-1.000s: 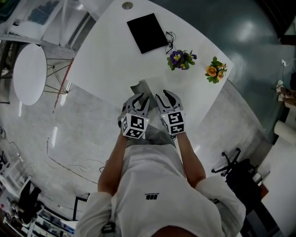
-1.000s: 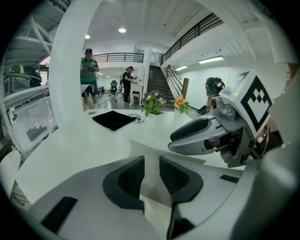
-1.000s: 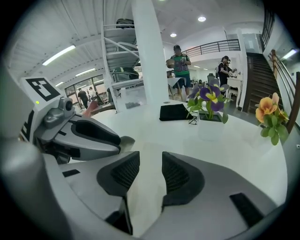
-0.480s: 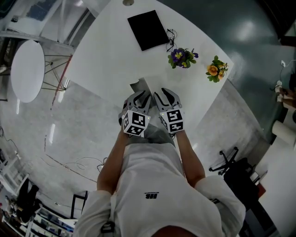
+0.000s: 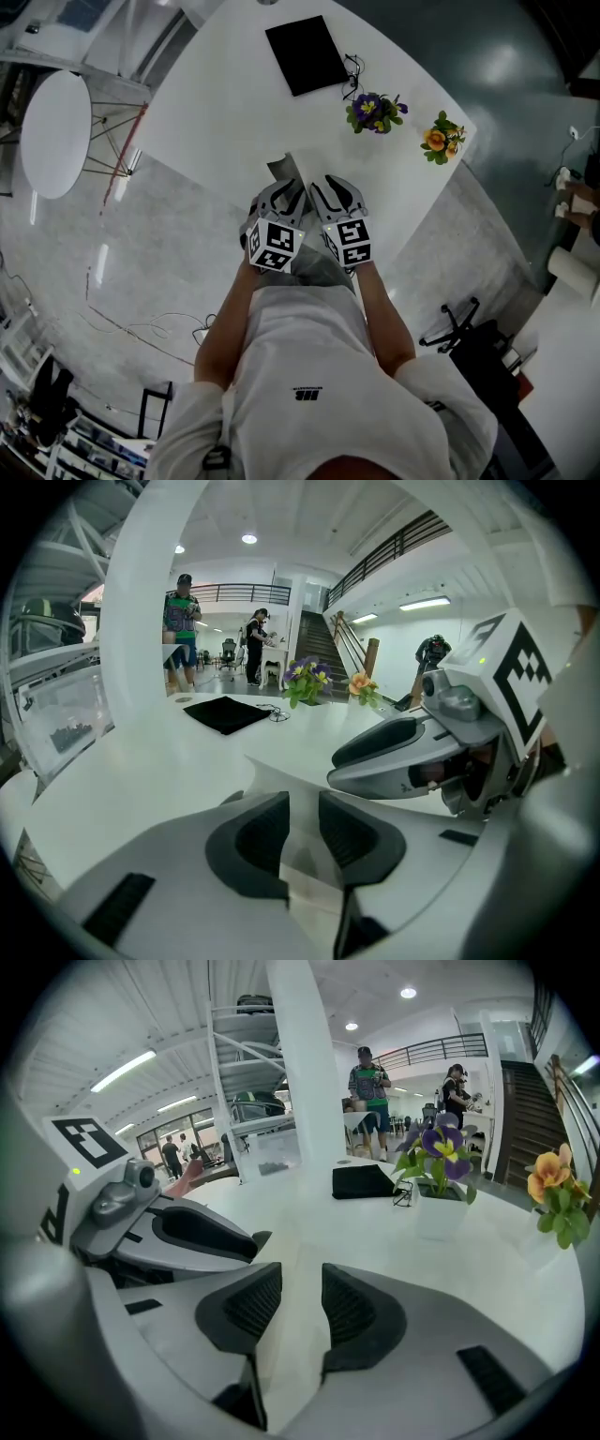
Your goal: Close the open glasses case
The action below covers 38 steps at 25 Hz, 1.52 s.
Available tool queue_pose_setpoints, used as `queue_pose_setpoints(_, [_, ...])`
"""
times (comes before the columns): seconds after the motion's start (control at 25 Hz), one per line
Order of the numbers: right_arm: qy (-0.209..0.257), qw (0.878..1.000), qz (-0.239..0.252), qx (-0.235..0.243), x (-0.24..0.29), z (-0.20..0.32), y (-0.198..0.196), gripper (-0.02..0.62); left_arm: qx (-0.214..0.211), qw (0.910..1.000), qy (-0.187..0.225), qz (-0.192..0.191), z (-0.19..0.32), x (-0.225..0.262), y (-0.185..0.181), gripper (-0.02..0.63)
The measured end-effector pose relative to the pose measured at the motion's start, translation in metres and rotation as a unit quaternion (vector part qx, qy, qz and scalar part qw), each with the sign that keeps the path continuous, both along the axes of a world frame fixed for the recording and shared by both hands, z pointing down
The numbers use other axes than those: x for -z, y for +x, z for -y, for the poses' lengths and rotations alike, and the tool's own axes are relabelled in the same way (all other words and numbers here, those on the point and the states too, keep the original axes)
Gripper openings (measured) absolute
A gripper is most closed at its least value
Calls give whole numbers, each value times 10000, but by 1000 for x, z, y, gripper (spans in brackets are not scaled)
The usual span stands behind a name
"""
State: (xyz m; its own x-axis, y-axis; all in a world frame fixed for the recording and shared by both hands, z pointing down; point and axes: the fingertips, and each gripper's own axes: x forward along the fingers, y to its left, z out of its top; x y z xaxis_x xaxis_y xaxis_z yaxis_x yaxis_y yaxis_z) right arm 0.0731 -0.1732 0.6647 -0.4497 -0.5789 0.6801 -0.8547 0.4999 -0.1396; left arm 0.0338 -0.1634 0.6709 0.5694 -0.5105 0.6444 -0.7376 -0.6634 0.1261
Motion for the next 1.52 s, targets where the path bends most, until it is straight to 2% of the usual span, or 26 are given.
queue_pose_setpoints(1.52, [4,9994,79,351,4,-14,-31,130,366,9992,-117,134,-14,-11,-31,109])
